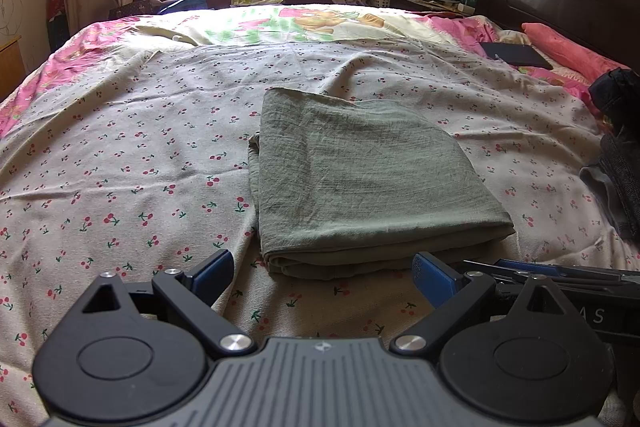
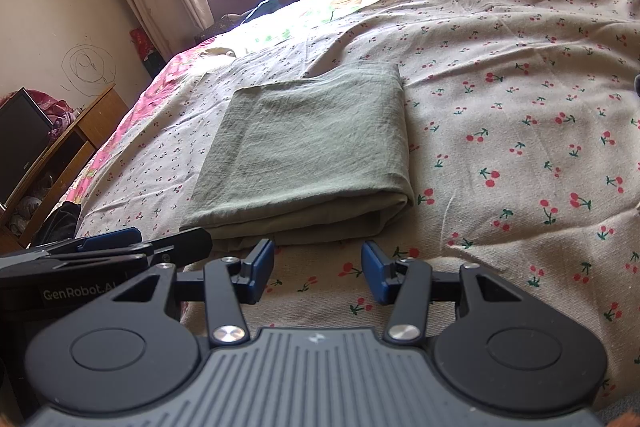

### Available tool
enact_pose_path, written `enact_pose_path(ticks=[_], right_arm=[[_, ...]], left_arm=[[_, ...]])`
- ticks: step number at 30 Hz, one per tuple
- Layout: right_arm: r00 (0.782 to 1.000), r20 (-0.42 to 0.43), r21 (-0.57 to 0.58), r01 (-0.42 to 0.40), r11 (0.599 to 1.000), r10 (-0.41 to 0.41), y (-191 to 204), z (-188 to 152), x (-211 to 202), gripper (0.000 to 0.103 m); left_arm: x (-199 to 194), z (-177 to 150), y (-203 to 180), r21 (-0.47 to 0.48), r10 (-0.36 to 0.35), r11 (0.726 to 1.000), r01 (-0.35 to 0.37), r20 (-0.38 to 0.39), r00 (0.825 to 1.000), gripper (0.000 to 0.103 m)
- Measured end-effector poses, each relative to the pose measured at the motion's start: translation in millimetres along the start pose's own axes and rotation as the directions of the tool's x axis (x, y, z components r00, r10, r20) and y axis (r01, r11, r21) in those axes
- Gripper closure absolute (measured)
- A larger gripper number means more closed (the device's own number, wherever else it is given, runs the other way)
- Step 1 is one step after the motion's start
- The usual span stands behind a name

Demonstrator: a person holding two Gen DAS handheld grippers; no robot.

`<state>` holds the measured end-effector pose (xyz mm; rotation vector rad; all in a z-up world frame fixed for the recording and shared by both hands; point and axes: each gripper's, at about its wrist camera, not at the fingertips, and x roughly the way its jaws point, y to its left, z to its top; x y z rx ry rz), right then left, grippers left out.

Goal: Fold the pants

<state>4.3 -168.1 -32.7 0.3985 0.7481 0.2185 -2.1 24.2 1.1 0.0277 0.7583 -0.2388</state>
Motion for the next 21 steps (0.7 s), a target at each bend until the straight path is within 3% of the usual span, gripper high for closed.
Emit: enact_pose_path(ticks=[21], right_arm=[[1.0,-0.007,0.001,-0.003,1.0,0.004,-0.3,-0.3,2.1,0.053]], left_arm=[[0.3,0.2,0.2,0.001,-0.002,1.0,0.002,-0.002,1.0,0.0]])
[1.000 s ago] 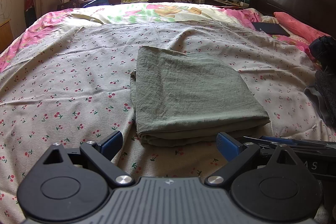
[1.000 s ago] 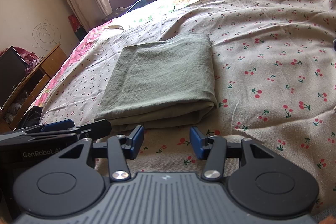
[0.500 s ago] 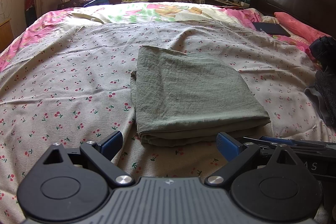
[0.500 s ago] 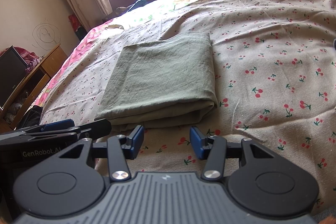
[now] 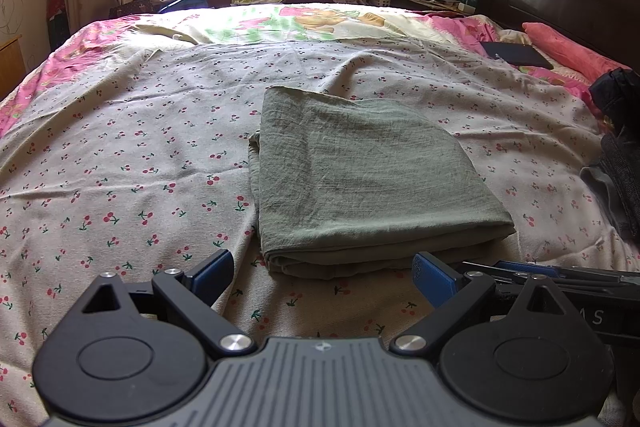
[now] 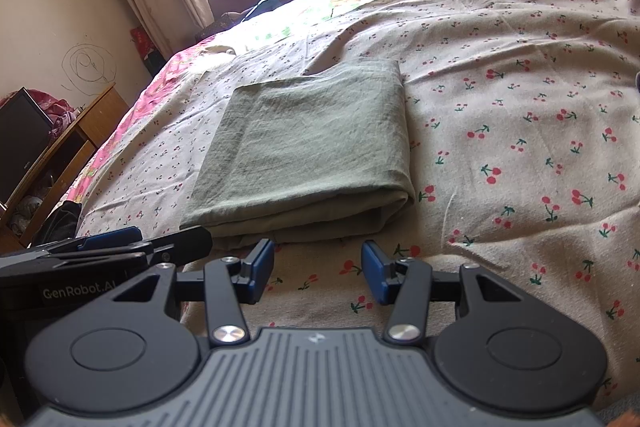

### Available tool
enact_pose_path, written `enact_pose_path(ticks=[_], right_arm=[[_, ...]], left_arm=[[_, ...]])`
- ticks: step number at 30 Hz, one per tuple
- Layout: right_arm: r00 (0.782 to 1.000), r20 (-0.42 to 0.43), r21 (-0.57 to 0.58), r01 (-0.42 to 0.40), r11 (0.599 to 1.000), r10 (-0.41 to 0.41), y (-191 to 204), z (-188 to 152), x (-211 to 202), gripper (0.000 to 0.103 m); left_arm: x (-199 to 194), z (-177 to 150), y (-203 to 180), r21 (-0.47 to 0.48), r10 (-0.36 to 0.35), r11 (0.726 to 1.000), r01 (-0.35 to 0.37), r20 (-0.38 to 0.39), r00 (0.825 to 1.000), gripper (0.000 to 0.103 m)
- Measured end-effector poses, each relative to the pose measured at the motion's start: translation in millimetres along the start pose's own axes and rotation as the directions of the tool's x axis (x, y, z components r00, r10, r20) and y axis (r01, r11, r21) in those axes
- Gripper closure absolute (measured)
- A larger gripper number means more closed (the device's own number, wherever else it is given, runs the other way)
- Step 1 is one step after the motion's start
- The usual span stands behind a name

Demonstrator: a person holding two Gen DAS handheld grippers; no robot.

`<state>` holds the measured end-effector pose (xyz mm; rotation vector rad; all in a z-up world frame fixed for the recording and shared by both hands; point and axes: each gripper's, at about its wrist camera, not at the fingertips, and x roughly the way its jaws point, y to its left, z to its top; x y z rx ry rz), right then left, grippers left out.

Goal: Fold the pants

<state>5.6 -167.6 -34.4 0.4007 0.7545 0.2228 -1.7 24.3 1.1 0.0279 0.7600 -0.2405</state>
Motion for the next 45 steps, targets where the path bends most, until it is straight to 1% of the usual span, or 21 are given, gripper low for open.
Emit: enact_pose_path(ticks=[13,19,21,22,24,25,27,30,36,39,45], right_arm=[[1.0,-0.002,-0.001,0.0,1.0,0.0,0,0,1,0.053],[1.0,-0.004,-0.002,-0.006,1.0,0.006,-1,-1,1,0.053],[1.0,0.0,-0.006,-0.012,1.0,0.012,0,-1,0,0.053],[1.0,0.006,-0.008,-0.015,1.0,0.015,-1,1,-1,0.053],[1.0,0.019,-0.008,-0.019,1.0,0.019,-1,2,-4,0.053],[0.999,0.025,-0.006,-0.02,1.0,0.02,-2,3,-6,0.053],[0.999,0.032,-0.004,-0.017,1.0,0.017,-3,4,-9,0.053],[0.999,0.043,0.004,-0.013,1.0,0.013,-4,6,-14,0.053],[0.999,0.033,0.008,0.004,1.0,-0.004,-8,8,-14,0.053],[1.0,0.022,0.008,0.007,1.0,-0.007,-9,9,-12,0.053],[1.0,0.007,0.009,0.012,1.0,-0.012,-10,8,-10,0.053]], left_arm=[[2,-2,2,-0.006,-0.004,1.0,0.004,-0.005,1.0,0.0],[2,2,3,-0.026,-0.02,0.999,0.02,-0.022,1.0,0.0],[1,4,6,-0.076,-0.034,0.997,0.031,-0.038,0.999,0.0],[1,5,9,-0.123,-0.059,0.991,0.053,-0.049,0.997,0.0],[0,3,10,-0.185,-0.08,0.98,0.068,-0.057,0.995,0.0],[0,1,9,-0.192,-0.077,0.979,0.064,-0.057,0.995,0.0],[-1,-1,2,-0.161,-0.035,0.987,0.026,-0.057,0.998,0.0],[-5,0,-5,-0.138,-0.004,0.99,-0.002,-0.041,0.999,0.0],[-1,-1,-5,-0.139,0.014,0.99,-0.02,-0.045,0.999,0.0],[0,-1,-7,-0.123,0.033,0.992,-0.038,-0.041,0.999,0.0],[2,-2,-4,-0.132,0.033,0.991,-0.04,-0.052,0.998,0.0]])
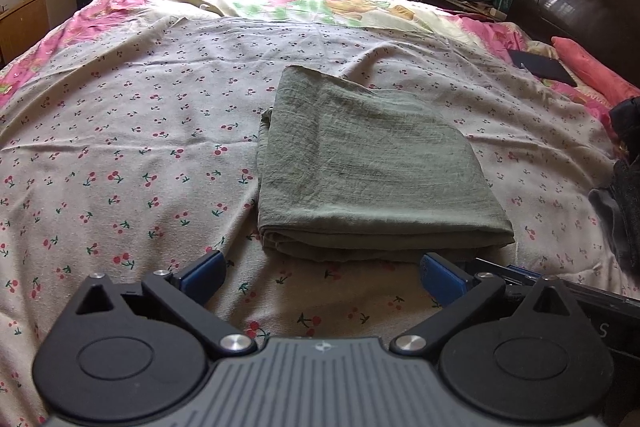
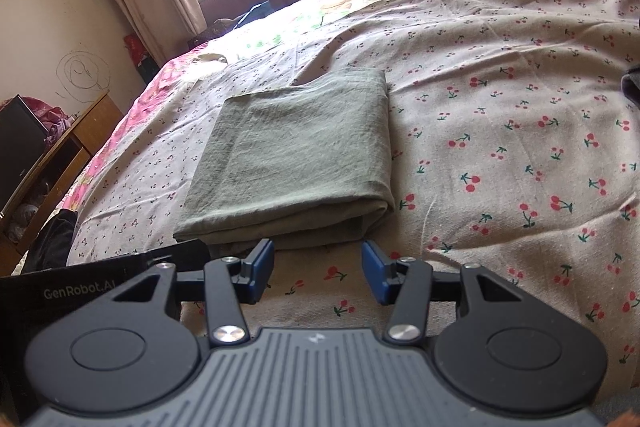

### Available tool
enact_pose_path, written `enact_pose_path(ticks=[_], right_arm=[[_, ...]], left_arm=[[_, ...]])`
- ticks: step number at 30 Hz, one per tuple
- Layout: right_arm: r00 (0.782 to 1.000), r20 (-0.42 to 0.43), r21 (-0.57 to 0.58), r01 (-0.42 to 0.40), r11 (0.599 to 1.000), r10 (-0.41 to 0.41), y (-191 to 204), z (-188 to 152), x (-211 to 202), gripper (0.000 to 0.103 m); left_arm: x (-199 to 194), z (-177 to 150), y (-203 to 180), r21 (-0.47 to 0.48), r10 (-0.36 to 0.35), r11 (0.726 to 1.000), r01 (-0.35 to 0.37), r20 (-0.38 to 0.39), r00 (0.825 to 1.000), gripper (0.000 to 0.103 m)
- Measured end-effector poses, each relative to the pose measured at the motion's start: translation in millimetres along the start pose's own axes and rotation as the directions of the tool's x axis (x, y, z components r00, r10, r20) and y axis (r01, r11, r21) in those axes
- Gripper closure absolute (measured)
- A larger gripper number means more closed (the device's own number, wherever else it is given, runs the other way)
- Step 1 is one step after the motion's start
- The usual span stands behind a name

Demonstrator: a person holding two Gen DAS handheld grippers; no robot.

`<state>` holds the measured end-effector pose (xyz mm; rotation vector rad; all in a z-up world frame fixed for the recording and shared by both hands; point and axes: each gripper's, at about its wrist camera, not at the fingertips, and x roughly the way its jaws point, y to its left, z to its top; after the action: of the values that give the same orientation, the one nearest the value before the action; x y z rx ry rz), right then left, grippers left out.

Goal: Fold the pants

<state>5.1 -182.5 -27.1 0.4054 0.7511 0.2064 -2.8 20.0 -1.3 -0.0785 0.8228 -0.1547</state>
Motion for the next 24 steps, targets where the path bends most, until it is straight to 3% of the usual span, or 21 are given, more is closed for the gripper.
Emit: enact_pose_path(ticks=[8,24], right_arm=[[1.0,-0.016,-0.007,0.011,1.0,-0.011,-0.5,0.6,3.7,0.053],[1.0,-0.017,-0.008,0.006,1.0,-0.006,-1.0,0.7,3.5,0.053]], left_arm=[[3.5,0.9,-2.0,0.021,0.02,1.0,-0.019,-0.027,0.999,0.0],[1.1,-0.2,0.6,0.019,0.016,1.0,-0.016,-0.002,1.0,0.0]])
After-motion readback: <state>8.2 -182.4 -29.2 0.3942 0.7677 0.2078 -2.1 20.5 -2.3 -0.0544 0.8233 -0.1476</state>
